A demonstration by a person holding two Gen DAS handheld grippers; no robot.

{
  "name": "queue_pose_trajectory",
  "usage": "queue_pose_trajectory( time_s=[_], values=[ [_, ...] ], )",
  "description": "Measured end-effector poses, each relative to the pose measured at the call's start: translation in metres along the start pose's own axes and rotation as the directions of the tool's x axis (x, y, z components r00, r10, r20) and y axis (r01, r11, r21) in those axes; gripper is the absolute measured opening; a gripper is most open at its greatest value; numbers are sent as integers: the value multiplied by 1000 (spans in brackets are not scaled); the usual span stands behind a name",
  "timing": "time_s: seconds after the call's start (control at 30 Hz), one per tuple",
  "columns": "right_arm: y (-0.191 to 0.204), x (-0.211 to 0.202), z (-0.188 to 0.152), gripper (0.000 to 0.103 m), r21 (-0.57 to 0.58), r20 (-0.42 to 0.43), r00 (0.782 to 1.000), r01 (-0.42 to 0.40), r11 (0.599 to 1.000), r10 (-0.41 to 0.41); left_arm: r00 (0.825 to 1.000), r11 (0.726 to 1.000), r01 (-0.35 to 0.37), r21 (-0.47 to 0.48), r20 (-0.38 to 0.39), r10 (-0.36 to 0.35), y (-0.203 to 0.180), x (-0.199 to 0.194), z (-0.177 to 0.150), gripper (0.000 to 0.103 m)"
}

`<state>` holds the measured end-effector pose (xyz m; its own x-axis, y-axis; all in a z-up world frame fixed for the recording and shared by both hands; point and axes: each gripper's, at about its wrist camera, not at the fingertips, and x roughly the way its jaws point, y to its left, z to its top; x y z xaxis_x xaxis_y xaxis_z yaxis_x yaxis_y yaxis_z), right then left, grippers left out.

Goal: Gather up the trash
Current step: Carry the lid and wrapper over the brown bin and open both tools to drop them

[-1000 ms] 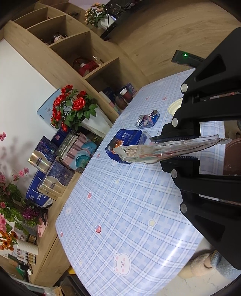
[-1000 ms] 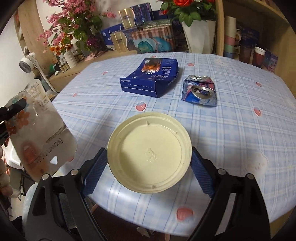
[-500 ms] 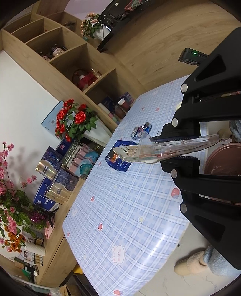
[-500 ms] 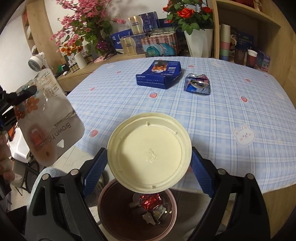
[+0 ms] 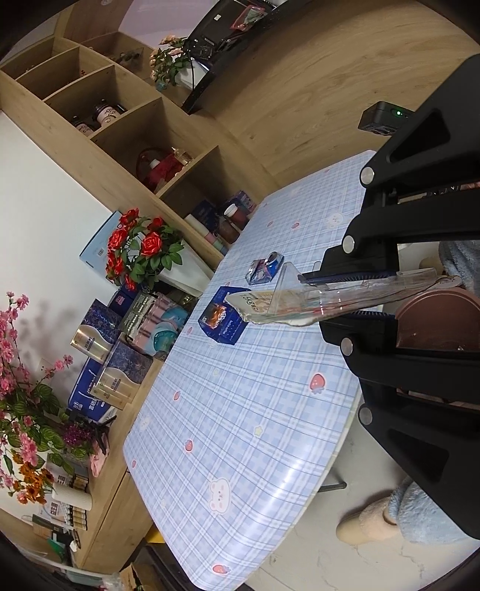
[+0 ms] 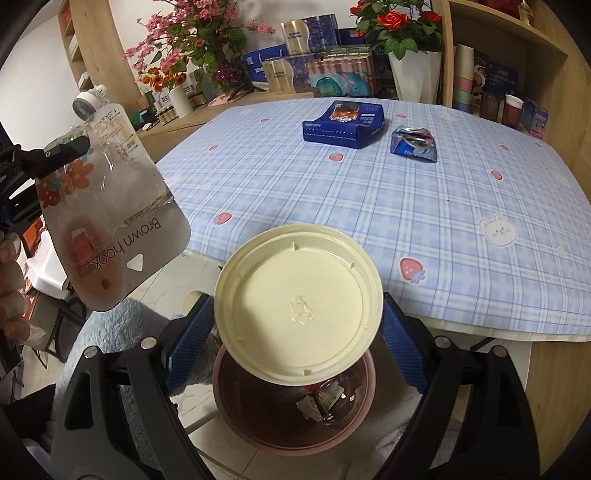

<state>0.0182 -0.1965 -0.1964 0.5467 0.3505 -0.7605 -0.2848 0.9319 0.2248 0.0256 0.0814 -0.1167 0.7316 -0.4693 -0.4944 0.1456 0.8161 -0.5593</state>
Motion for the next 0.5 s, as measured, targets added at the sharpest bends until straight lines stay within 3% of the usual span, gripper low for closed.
queue_pose_trajectory(
  time_s=[0.33,0.5],
  values=[
    [13,2,-3,89,-36,-24,999,-25,999,24,1000,1000,0,-13,-7,0,3,-3,-9,13],
    [14,-1,-2,95,-31,-9,1000,-19,999,19,1000,1000,-3,-8,-17,3,3,-2,-11,12]
  ],
)
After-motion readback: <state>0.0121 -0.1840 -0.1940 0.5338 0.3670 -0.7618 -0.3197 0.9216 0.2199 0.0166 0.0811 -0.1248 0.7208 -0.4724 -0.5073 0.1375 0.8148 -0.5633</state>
